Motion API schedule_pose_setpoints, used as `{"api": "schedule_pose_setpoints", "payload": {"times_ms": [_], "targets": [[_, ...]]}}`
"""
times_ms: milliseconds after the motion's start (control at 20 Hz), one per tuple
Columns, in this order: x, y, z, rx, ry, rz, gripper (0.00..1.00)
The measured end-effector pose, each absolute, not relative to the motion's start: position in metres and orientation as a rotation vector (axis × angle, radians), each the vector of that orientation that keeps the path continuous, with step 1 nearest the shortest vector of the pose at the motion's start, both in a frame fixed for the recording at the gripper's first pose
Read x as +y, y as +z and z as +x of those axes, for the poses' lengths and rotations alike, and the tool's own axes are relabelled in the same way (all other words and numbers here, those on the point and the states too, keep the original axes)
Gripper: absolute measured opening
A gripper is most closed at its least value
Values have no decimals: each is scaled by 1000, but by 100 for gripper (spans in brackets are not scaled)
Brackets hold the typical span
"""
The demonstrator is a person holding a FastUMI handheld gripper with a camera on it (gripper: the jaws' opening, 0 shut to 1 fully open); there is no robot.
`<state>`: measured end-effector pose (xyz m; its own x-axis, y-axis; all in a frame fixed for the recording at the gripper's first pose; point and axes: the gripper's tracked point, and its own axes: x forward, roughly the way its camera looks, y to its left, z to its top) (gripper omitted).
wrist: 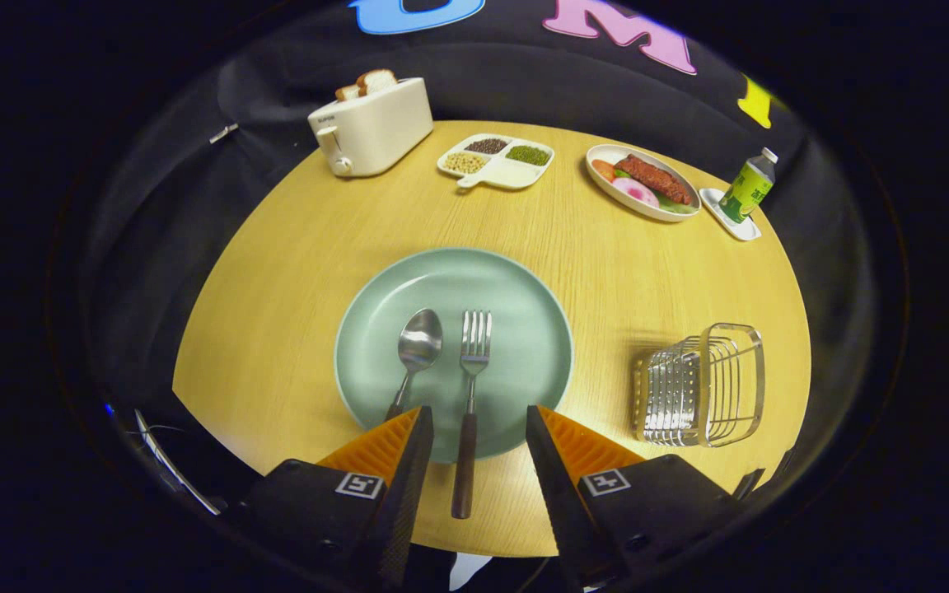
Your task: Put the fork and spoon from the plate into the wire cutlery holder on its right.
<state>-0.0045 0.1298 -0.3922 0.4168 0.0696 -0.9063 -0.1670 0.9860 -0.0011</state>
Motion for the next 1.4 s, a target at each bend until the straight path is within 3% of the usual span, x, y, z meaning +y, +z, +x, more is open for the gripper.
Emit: {"api": "schedule_pose_setpoints", "payload": {"times_ms": [400,500,650,800,1000,1400], "targets": [[132,-438,-12,1281,182,-177,64],[132,-445,-13,1317,178,-166,49],[125,-451,-11,1349,152,-176,44],[121,-451,-7,1355,130,-172,15],[118,-451,-8,1388,136,-122,9],[103,-400,-1,1337,173,-39,9]]}}
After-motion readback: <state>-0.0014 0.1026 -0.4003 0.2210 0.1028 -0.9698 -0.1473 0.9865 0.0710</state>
